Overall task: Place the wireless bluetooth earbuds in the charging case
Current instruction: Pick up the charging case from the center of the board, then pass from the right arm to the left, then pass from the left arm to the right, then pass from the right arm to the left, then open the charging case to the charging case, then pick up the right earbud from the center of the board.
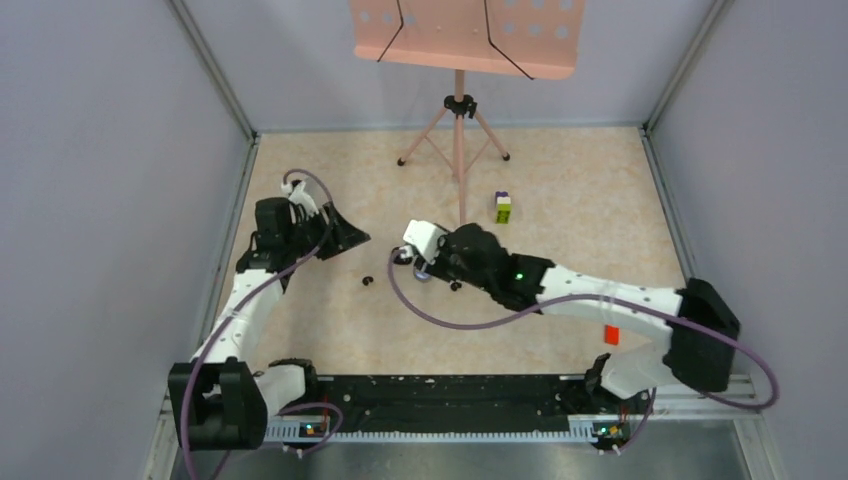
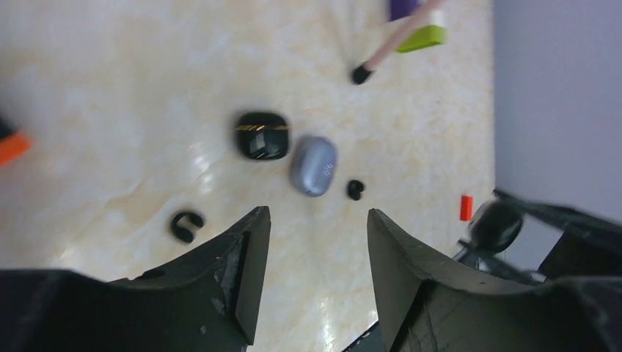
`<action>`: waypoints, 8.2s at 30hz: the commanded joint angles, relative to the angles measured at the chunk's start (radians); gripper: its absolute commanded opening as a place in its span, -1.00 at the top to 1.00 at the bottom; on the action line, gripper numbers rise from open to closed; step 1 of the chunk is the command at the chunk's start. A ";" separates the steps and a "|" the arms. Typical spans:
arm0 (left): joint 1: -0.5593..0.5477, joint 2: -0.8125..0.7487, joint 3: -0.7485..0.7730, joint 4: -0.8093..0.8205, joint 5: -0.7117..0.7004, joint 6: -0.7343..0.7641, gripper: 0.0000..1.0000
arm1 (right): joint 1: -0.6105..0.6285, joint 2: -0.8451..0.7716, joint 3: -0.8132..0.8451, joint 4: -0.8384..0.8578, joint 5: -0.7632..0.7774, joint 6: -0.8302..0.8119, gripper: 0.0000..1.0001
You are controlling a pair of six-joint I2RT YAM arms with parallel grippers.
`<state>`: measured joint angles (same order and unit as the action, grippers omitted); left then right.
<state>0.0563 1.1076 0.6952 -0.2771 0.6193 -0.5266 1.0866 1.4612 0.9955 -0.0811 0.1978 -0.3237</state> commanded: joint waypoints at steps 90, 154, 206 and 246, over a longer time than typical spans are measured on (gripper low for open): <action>-0.510 0.089 0.173 0.620 0.479 0.711 0.09 | -0.338 -0.082 0.583 -0.723 -0.713 -0.297 0.92; -0.512 0.186 0.091 0.966 0.463 0.452 1.00 | -0.462 0.249 1.002 -0.981 -0.757 -0.036 0.04; -0.146 0.010 -0.071 0.721 0.335 0.141 1.00 | -0.478 0.049 0.172 -0.471 -0.698 -0.120 0.47; -0.017 0.000 -0.082 0.644 0.315 0.132 1.00 | -0.409 0.408 0.234 -0.489 -0.832 -0.513 0.42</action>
<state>0.0319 1.1275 0.6056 0.3458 0.9257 -0.4088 0.6666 1.8774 1.2549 -0.5545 -0.5690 -0.7902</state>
